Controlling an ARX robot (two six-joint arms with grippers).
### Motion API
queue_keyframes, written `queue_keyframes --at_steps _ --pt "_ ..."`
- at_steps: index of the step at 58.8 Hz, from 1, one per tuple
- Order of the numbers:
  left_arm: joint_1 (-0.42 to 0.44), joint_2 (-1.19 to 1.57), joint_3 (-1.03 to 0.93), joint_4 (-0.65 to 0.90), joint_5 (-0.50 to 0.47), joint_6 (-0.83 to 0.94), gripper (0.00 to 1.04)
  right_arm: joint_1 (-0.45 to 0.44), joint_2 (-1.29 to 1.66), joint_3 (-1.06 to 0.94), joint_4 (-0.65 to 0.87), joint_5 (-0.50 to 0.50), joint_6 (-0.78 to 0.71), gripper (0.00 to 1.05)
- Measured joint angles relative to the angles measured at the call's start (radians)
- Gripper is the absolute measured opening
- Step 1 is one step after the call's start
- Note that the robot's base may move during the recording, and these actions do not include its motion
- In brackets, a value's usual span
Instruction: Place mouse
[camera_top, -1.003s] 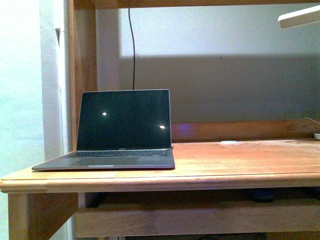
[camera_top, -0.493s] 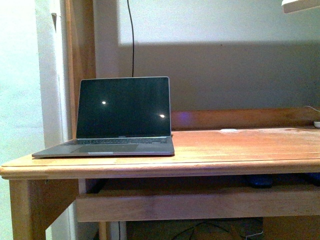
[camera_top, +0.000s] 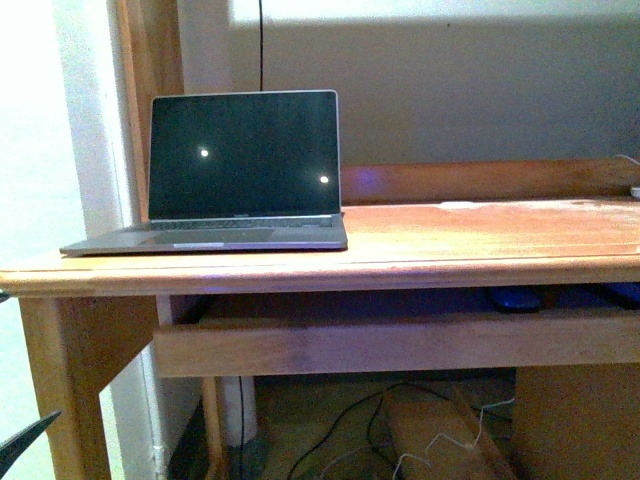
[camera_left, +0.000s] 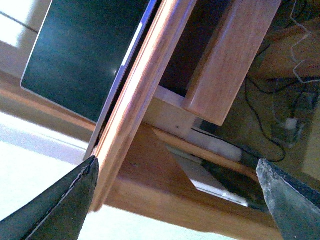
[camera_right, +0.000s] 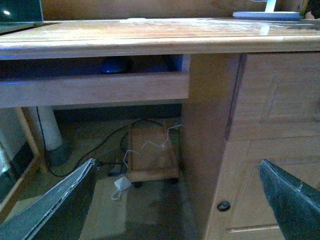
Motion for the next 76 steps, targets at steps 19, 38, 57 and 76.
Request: queue_keyframes --at_steps 19,38,57,76 --pt "-0.041 0.263 0.201 0.043 -0.014 0.213 0.97 0.0 0.0 0.0 0.0 0.0 0.0 0.97" --pt "-0.082 0.44 0.358 0.047 0.026 0.311 0.97 0.0 0.0 0.0 0.0 0.0 0.0 0.97" --pt "-0.126 0.594 0.565 -0.009 0.056 0.374 0.97 0.0 0.0 0.0 0.0 0.0 0.0 0.97" --pt "-0.202 0.547 0.597 -0.259 -0.078 0.273 0.97 0.0 0.0 0.0 0.0 0.0 0.0 0.97"
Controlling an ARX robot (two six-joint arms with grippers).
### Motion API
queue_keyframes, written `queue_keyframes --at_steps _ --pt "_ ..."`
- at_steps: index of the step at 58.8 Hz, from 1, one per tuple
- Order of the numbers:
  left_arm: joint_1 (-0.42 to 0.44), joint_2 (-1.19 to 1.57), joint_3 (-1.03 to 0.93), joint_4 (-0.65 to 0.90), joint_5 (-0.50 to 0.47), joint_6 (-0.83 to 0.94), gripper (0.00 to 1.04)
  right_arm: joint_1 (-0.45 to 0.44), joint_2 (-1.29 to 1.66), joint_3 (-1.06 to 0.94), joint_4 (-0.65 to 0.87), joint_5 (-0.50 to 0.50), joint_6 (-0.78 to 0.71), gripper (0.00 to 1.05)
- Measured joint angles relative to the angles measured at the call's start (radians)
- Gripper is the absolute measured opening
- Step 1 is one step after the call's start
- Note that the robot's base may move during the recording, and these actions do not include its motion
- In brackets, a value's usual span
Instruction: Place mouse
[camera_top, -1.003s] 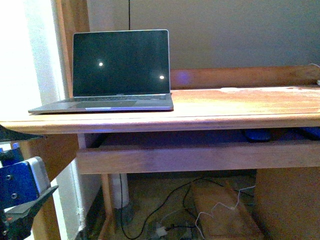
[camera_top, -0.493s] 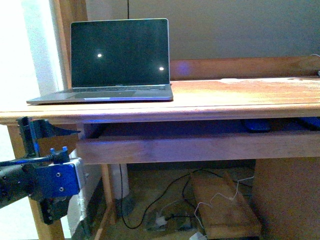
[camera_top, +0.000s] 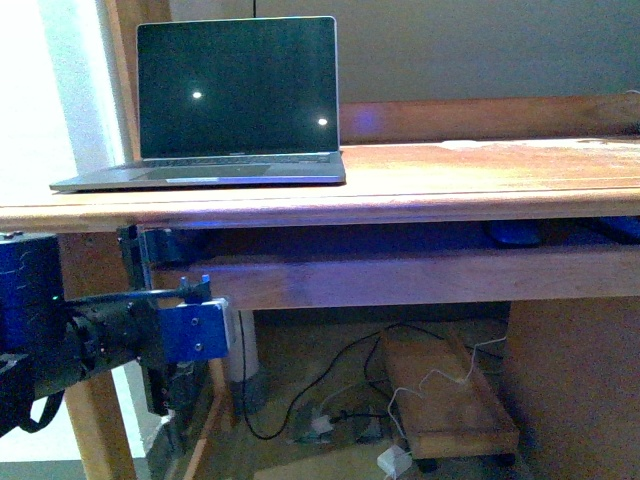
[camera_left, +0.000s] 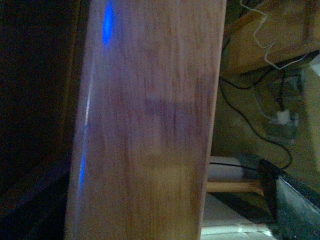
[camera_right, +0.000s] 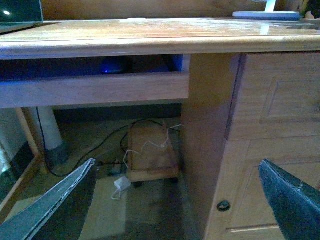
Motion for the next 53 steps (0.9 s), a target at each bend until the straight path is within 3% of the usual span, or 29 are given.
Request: queue_keyframes --at_steps 10,27,53 --pt "-0.037 -0.116 -0.07 -0.158 -0.065 -0.143 0.97 0.0 0.0 0.0 0.0 0.0 0.0 0.97" --pt "-0.084 -0.331 -0.185 -0.436 -0.056 -0.355 0.97 0.0 0.0 0.0 0.0 0.0 0.0 0.97" --pt "-0.209 -0.605 -0.311 -0.697 0.098 -0.735 0.97 0.0 0.0 0.0 0.0 0.0 0.0 0.97"
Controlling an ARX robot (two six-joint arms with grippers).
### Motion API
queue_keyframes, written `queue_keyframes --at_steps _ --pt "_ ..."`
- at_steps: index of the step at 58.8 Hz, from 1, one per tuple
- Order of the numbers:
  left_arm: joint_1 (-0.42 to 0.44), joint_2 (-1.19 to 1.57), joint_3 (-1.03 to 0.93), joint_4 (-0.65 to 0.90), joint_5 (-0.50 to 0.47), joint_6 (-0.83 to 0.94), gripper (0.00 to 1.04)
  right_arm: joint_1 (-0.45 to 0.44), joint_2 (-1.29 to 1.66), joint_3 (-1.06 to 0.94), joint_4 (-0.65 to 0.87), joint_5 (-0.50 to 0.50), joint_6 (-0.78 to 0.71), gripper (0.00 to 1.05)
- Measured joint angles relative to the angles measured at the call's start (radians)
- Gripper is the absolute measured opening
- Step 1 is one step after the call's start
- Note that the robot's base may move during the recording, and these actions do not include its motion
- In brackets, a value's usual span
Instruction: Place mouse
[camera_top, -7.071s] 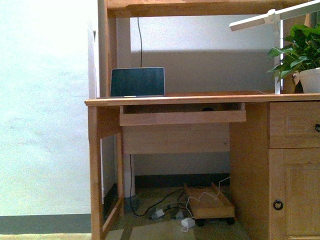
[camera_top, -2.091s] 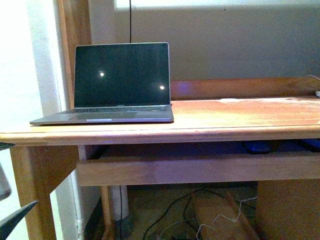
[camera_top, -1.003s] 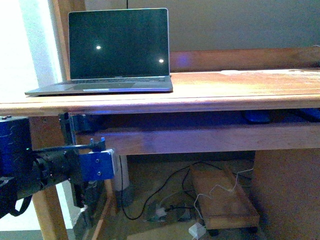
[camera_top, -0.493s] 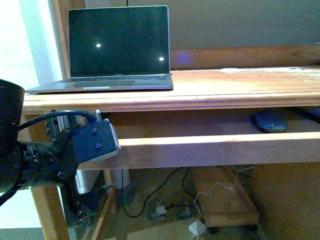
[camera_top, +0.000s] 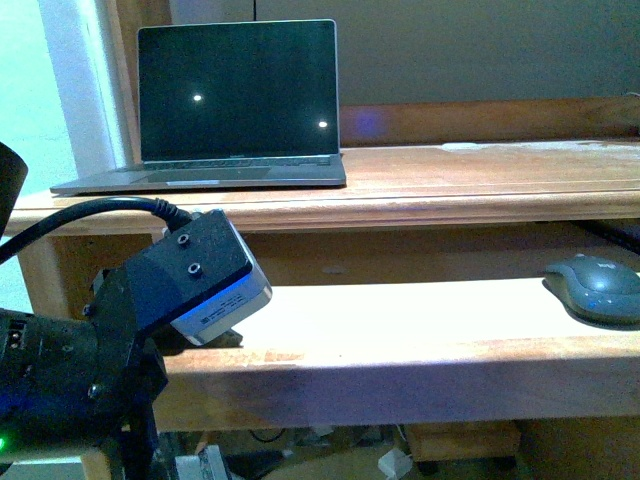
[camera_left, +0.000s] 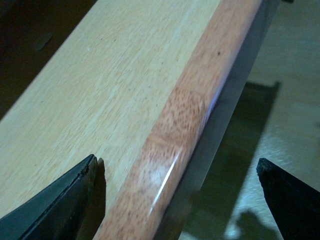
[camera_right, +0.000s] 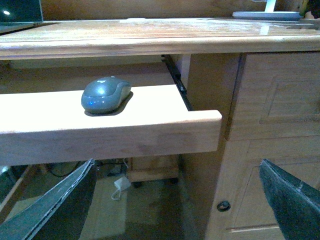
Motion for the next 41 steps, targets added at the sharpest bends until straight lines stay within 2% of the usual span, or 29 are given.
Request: queue_keyframes --at_steps 12,26,35,41 --pt "-0.023 -0.057 -0.019 0.01 0.069 -0.228 0.97 0.0 0.0 0.0 0.0 0.0 0.0 0.97" --pt "-0.024 -0.211 -0.037 0.195 0.245 -0.677 0.97 0.0 0.0 0.0 0.0 0.0 0.0 0.97" --pt "-0.024 -0.305 -0.037 0.243 0.211 -0.873 0.97 0.0 0.0 0.0 0.0 0.0 0.0 0.97" --pt "-0.021 -0.371 -0.047 0.206 0.081 -0.887 0.97 0.0 0.0 0.0 0.0 0.0 0.0 0.97"
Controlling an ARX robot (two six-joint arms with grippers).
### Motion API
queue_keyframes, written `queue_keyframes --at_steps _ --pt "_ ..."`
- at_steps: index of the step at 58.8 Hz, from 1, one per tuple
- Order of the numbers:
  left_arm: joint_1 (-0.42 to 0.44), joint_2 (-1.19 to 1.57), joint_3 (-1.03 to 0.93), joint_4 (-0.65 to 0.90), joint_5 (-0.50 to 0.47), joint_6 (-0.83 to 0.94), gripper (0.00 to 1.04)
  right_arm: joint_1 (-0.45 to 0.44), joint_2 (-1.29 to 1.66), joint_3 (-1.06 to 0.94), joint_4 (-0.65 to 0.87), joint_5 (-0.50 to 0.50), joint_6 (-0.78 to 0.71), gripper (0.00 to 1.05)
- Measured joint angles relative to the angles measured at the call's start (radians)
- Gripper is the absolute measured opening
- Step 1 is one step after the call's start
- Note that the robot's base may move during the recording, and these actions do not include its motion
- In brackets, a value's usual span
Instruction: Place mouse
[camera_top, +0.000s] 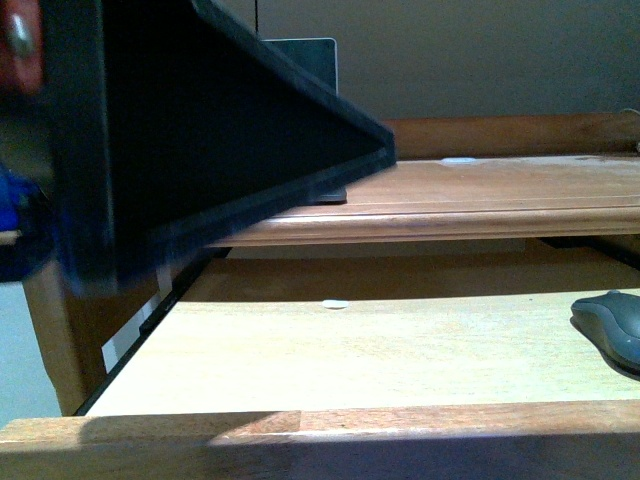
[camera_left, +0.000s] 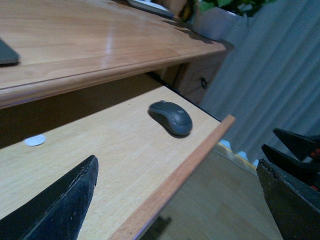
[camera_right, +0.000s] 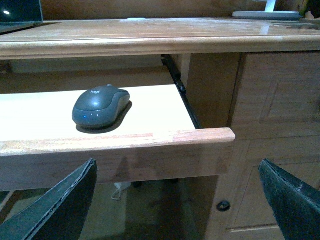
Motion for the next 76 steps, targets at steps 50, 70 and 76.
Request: queue_keyframes --at_steps 50,70,76 --pt "0.147 -0.952 -0.452 -0.408 -0.775 0.15 0.81 0.0 0.0 0.0 0.0 0.0 0.0 0.97" --pt "0.357 -1.097 -0.66 -0.349 -0.62 0.183 0.26 0.0 0.0 0.0 0.0 0.0 0.0 0.97" --pt "0.357 -1.106 -0.663 -0.346 -0.62 0.184 0.1 0.0 0.0 0.0 0.0 0.0 0.0 0.97"
